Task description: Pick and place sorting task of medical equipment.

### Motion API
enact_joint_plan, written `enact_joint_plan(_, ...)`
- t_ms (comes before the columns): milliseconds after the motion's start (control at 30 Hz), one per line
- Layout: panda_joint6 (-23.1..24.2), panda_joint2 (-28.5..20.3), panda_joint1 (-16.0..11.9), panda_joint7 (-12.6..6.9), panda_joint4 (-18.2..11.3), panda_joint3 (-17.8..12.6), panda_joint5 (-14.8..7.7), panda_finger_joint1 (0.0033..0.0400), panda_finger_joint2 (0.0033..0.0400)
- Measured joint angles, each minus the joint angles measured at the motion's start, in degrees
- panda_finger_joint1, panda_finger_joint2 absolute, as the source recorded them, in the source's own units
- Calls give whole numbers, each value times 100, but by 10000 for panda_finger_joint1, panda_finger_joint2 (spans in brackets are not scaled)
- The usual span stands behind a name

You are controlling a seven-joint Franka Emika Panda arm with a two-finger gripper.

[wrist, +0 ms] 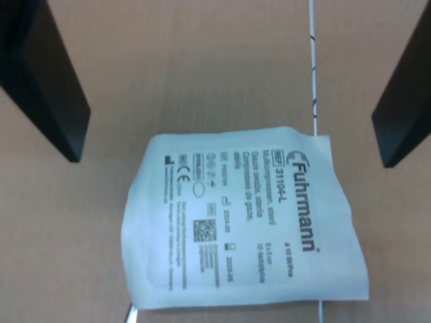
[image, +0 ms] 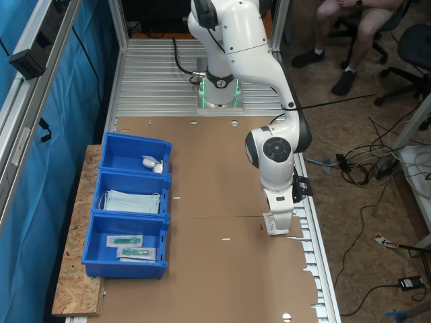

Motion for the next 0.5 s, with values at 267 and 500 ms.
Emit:
enact_joint_plan(267,76,36,100,0,-5,1,0,400,400)
enact_joint_plan(500,121,142,133,0,-5,-8,0,400,400)
